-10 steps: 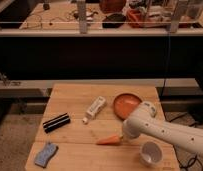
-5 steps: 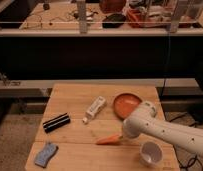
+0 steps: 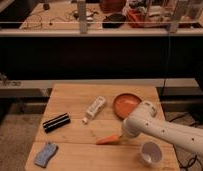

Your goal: Drag the pepper across the table

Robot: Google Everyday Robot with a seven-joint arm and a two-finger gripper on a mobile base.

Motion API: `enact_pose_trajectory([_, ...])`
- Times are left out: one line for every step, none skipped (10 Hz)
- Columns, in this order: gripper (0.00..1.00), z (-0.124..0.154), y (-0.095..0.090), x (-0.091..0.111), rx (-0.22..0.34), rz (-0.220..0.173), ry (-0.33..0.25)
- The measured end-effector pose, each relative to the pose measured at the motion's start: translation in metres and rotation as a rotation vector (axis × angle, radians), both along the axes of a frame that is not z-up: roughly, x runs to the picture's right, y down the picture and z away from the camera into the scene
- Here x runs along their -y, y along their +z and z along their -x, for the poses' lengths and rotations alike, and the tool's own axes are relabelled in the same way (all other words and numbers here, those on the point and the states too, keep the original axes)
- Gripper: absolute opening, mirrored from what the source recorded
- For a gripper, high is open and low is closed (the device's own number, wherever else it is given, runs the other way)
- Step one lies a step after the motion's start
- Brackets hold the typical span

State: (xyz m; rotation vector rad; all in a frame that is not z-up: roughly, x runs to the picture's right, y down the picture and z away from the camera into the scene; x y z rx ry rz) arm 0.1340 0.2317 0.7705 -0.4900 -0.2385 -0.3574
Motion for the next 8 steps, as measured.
enact_pose_trajectory([0.00,0.0000,0.0002,0.0004,0.000,-0.001,0.004])
enact_pose_trajectory([0.00,0.0001,0.0001,0.0004,0.001,-0.001,0.007])
enact_pose_trajectory([0.00,0.0001,0.0003,0.0012,0.000,-0.003,0.010])
enact_pose_trajectory([0.00,0.0003,0.0004,0.0019,-0.001,-0.004,0.013])
enact_pose_trajectory([0.00,0.0008,0.0007,0.0030,-0.002,-0.006,0.016])
enact_pose_trajectory([0.00,0.0010,0.0009,0.0035,-0.002,-0.008,0.017])
enact_pose_trajectory([0.00,0.0016,0.0011,0.0042,-0.002,-0.010,0.019])
enact_pose_trajectory([0.00,0.0021,0.0012,0.0046,-0.002,-0.011,0.019])
